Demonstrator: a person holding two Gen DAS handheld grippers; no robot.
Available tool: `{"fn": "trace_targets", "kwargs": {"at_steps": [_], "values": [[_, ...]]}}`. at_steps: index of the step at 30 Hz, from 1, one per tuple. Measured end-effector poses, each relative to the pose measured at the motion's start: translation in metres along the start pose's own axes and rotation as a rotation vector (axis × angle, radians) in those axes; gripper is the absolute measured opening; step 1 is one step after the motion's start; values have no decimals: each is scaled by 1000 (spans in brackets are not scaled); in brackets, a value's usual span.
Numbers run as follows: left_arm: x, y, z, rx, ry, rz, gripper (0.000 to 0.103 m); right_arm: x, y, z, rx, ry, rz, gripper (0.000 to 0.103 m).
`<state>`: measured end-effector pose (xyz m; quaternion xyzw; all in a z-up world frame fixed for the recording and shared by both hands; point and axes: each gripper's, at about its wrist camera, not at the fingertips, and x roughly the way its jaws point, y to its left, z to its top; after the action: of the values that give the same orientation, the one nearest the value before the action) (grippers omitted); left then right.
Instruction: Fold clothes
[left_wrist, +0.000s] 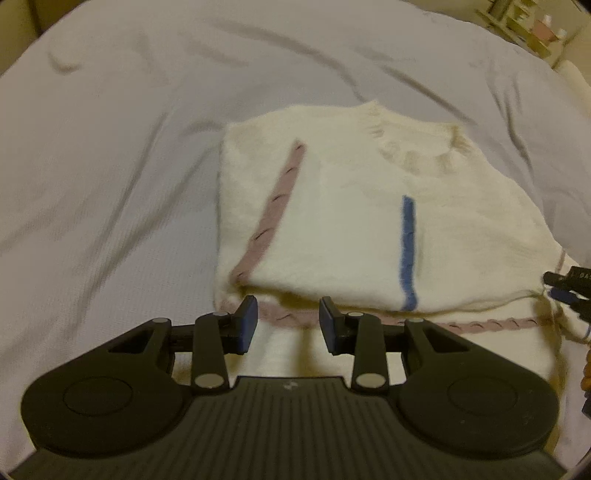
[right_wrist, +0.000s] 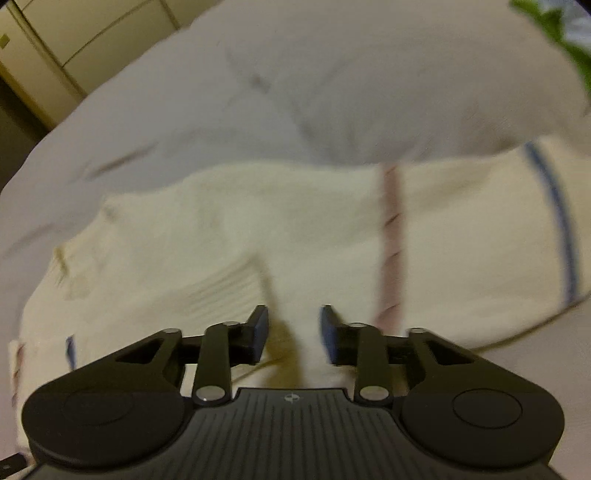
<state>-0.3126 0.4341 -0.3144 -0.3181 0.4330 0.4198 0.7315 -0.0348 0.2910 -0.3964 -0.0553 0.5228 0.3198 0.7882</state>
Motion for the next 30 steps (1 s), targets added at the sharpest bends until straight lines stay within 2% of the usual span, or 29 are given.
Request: {"fn": "trace_targets", "kwargs": {"at_steps": [2, 4, 5, 6, 8, 9, 10, 12, 17, 19, 23, 27, 30], "values": [[-2, -13, 2, 60, -29, 32, 31, -12, 2, -4, -25, -19, 34, 38], [5, -27, 5, 112, -38, 69, 32, -9, 1, -9, -57, 23, 141, 37], [15, -31, 7, 116, -19, 87, 34, -3, 2, -12, -88, 59, 159, 35], [25, -34, 9, 117, 2, 104, 36, 5, 2, -15, -121, 97, 133, 31], [40, -42, 12, 126, 44, 145, 35, 8, -9, -16, -85, 132, 128, 19], [44, -47, 14, 133, 64, 168, 35, 8, -16, -16, -55, 144, 135, 21], [39, -54, 14, 145, 57, 159, 34, 3, -25, -15, -26, 138, 140, 23], [28, -70, 14, 166, 43, 126, 34, -17, -45, -13, 21, 94, 121, 40], [11, -130, -3, 177, 86, 13, 36, -49, -147, -16, 237, 59, 35, 42], [11, -157, -12, 179, 106, -16, 37, -58, -191, -20, 361, 33, 35, 44], [16, -192, -23, 160, 145, -34, 37, -70, -267, -19, 584, -40, 66, 44], [19, -207, -12, 142, 135, -15, 39, -62, -317, -13, 745, -111, 105, 44], [19, -209, -2, 132, 119, 11, 41, -44, -340, -16, 819, -84, 130, 42]]}}
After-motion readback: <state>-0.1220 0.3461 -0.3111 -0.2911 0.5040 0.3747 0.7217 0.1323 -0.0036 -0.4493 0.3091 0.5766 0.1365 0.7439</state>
